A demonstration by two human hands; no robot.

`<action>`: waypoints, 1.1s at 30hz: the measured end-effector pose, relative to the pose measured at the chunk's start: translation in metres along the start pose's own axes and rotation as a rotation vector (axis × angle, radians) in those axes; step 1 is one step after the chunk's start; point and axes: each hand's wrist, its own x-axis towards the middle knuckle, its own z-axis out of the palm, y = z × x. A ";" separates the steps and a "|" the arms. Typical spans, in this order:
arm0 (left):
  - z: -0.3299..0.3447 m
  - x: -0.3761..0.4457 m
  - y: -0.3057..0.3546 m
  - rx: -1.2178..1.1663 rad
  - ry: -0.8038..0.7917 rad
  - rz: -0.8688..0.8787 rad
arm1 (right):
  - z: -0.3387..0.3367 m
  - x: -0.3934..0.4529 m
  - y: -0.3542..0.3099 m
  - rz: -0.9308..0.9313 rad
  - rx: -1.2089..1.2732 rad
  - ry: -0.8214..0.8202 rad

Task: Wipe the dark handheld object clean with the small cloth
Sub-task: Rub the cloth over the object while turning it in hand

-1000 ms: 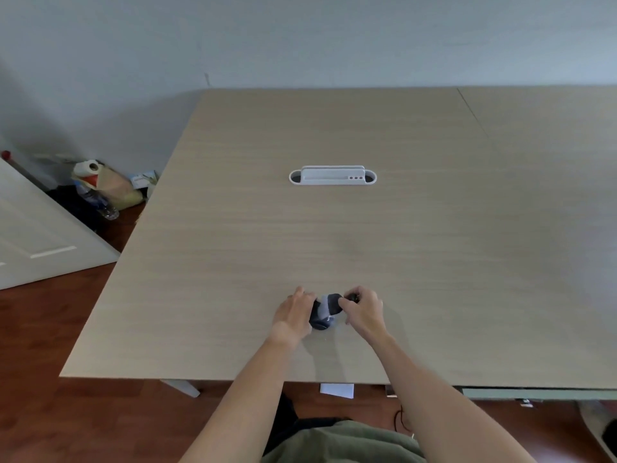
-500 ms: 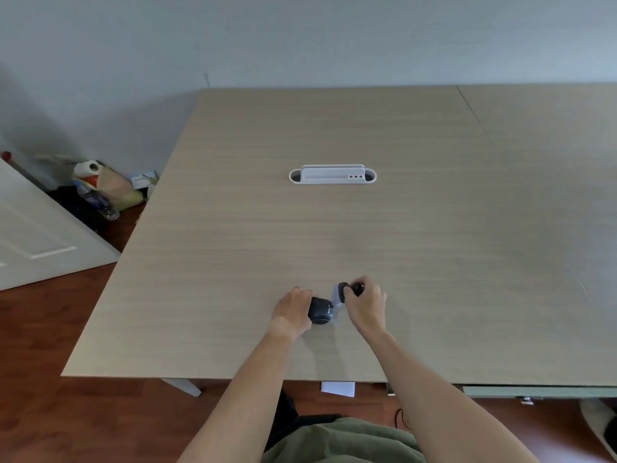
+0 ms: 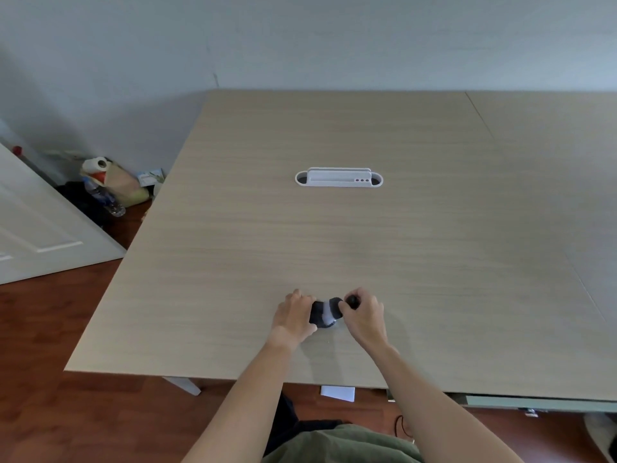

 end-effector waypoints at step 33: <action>-0.007 0.000 -0.015 -0.148 0.024 -0.009 | -0.003 -0.008 -0.008 0.023 -0.083 0.003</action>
